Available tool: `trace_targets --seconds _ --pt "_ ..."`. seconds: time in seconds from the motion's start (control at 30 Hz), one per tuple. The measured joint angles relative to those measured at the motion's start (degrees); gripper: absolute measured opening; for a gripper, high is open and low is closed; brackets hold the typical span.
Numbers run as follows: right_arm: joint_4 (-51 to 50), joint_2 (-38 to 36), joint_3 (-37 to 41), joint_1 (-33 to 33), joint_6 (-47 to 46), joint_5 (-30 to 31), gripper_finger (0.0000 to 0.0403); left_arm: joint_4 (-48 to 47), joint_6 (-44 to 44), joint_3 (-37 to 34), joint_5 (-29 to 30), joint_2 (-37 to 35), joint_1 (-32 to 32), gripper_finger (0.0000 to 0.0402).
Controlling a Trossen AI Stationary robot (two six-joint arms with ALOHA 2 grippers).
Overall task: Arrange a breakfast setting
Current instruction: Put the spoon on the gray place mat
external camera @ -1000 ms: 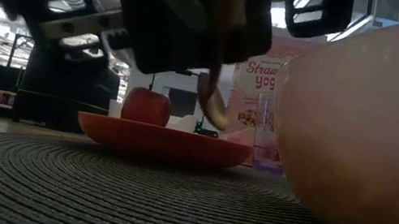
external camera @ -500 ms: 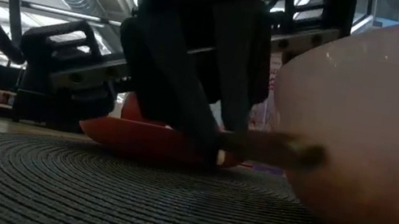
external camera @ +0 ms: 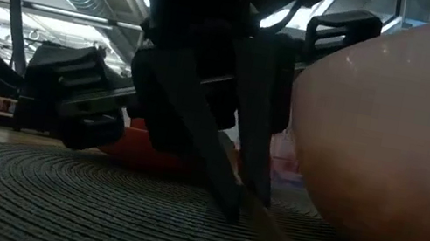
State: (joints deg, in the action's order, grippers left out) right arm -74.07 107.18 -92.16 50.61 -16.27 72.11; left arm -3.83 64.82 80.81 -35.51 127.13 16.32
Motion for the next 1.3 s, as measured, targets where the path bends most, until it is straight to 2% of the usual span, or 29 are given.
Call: trace_targets --seconds 0.17,1.3 --pt "0.00 0.00 0.00 0.00 0.01 -0.76 0.0044 -0.16 -0.19 0.00 0.08 0.00 -0.02 0.0039" --pt "0.03 0.00 0.00 0.00 0.02 -0.78 0.0044 -1.34 -2.85 -0.02 3.48 0.00 1.62 0.0039"
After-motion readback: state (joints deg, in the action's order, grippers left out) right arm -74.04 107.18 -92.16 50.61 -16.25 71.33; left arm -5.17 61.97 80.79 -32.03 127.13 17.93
